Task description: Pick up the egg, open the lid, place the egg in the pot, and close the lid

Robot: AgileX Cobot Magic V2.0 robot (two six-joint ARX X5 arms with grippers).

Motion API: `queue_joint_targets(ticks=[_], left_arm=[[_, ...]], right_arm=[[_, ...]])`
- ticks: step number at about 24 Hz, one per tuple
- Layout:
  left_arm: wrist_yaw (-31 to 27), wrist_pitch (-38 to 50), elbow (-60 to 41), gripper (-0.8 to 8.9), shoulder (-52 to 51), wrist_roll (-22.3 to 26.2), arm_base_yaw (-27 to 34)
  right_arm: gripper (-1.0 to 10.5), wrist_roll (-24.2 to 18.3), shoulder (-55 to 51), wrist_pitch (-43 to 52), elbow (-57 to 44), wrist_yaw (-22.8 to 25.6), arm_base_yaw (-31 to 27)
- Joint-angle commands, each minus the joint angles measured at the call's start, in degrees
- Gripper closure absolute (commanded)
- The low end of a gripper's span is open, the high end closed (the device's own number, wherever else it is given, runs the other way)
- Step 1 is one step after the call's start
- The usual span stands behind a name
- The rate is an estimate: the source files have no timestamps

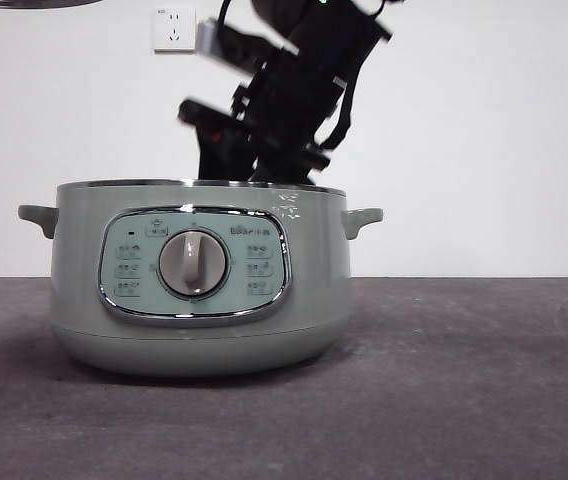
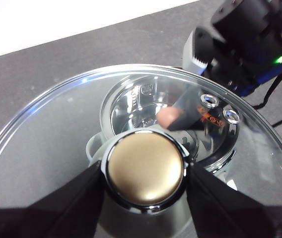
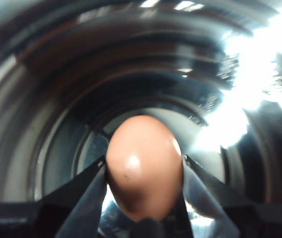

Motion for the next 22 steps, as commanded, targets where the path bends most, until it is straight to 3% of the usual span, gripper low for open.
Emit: queue_joint_targets(ticks=[1,14,15,18,19,22], left_arm=[[0.1,2.8,0.2,8.22,-0.6,-0.7,0.0],[0.2,2.8,0.2,8.22,-0.6,-1.0,0.0],[0.2,2.8,0.2,8.22,-0.6,-1.0,0.0],[0.2,2.8,0.2,8.22,-0.6,-1.0,0.0],[0.2,2.8,0.2,8.22,-0.6,-1.0,0.0],[0.2,2.8,0.2,8.22,-0.6,-1.0,0.0]], right_arm=[[9.6,-1.5,2.1,1.4,0.3,0.3,0.4],[9.6,-2.9,6.1,0.8,0.3,1.6,0.5],[9.2,-2.8,6.1,0.8,0.3,1.7,0.5],[5.2,-1.6,6.1,1.1,0.3,1.8,0.5],[4.6,-0.8,6.0,1.2,0.4,1.8,0.5],[4.4,0.2,4.4,1.3,0.7,2.0,0.5]])
